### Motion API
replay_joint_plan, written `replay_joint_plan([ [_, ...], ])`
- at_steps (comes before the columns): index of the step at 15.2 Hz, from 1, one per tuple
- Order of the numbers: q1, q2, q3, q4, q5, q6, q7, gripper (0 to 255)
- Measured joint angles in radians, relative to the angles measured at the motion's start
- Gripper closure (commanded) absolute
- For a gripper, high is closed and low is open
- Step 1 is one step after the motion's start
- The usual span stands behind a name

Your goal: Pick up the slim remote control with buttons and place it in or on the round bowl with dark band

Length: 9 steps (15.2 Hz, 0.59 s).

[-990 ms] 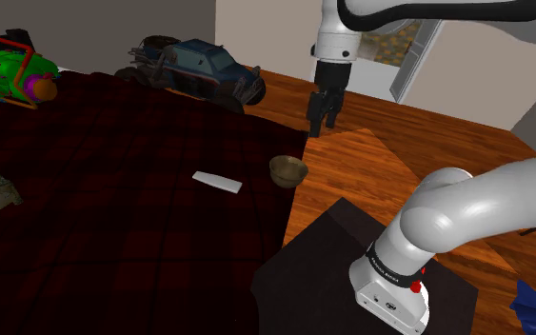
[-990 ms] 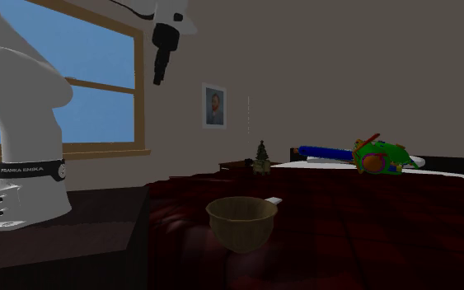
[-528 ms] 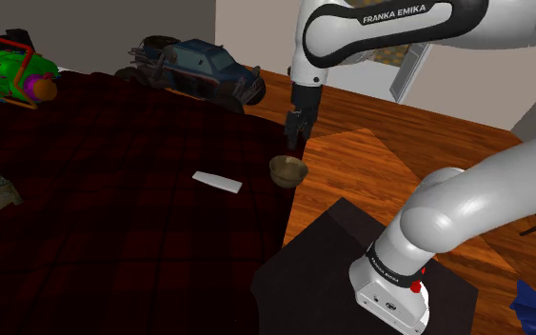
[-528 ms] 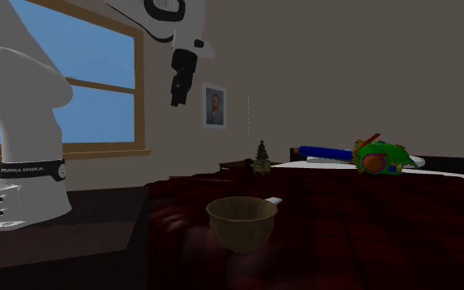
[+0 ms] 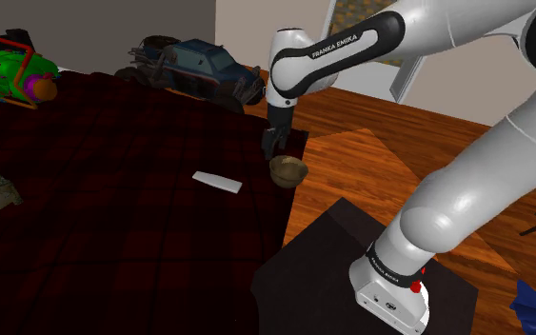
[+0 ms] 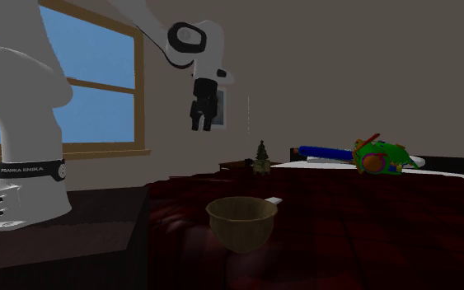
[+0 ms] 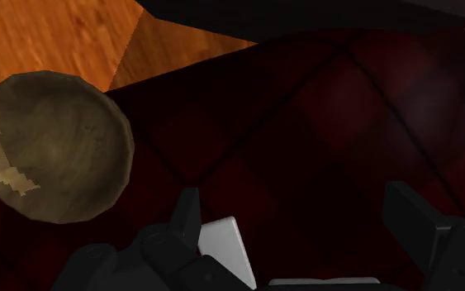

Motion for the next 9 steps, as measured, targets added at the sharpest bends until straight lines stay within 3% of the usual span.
replay_joint_plan([
  [9, 0.006, 0.341, 0.006, 0.155, -0.048, 0.225, -0.043, 0],
])
